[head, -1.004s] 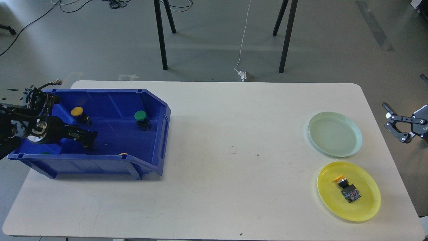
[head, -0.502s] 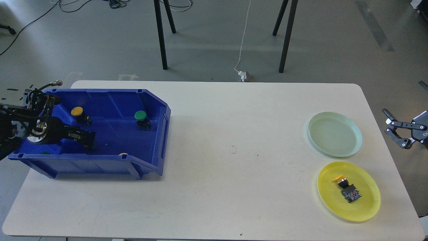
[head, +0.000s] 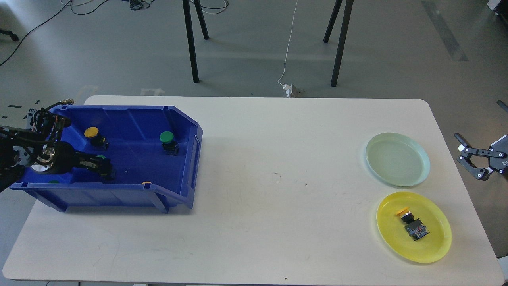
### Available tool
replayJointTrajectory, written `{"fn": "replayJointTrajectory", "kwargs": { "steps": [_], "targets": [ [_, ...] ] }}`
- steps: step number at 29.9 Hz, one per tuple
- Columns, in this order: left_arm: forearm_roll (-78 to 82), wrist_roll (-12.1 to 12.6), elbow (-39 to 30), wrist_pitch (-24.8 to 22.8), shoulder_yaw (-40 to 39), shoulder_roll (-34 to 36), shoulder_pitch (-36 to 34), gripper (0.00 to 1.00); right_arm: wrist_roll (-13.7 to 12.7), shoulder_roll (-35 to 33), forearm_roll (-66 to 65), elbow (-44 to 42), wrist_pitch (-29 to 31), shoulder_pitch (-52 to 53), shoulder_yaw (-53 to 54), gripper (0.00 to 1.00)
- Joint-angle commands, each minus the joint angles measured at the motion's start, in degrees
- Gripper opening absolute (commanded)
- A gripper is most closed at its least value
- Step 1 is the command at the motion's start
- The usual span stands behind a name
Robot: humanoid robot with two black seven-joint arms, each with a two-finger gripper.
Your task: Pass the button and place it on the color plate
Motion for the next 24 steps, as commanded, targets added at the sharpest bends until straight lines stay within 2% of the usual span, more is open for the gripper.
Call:
{"fn": "replayJointTrajectory", "kwargs": {
  "steps": [1, 7, 11, 14, 16, 20, 24],
  "targets": [
    [-0.2, 0.0, -0.9, -0.2, -0.2, 0.3, -0.9, 0.2, 0.0, 0.0, 0.0, 0.0, 0.0, -0.1, 0.0, 0.98],
    [-0.6, 0.0, -3.8, -2.0, -1.3, 3.8, -5.5, 0.18, 0.0, 0.0, 0.0, 0.0, 0.0, -0.1, 0.3, 0.98],
    [-1.2, 0.0, -19.0, -6.1, -5.7, 14.0, -12.1, 0.18, 0.0, 0.0, 0.0, 0.0, 0.0, -0.1, 0.3, 0.98],
    [-3.2, 0.0, -30.3, -10.3, -14.2, 21.4, -13.4, 0.18, 0.0, 0.0, 0.0, 0.0, 0.0, -0.1, 0.3, 0.98],
    [-8.5, 0.0, -36.1, -10.3, -20.1, 23.2, -13.1, 0.18, 0.0, -0.1, -0.2, 0.1, 0.0, -0.1, 0.5, 0.99],
    [-26.6, 0.0, -42.1, -10.3, -23.8, 20.9, -13.0, 0.18, 0.0, -0.2, -5.4, 0.2, 0.0, 0.6, 0.6, 0.99],
    [-34.7, 0.0, -41.9, -10.3, -23.9, 9.6, -12.1, 0.18, 0.0, -0.2, -14.7, 1.1, 0.0, 2.4, 0.6, 0.99]
  ]
}}
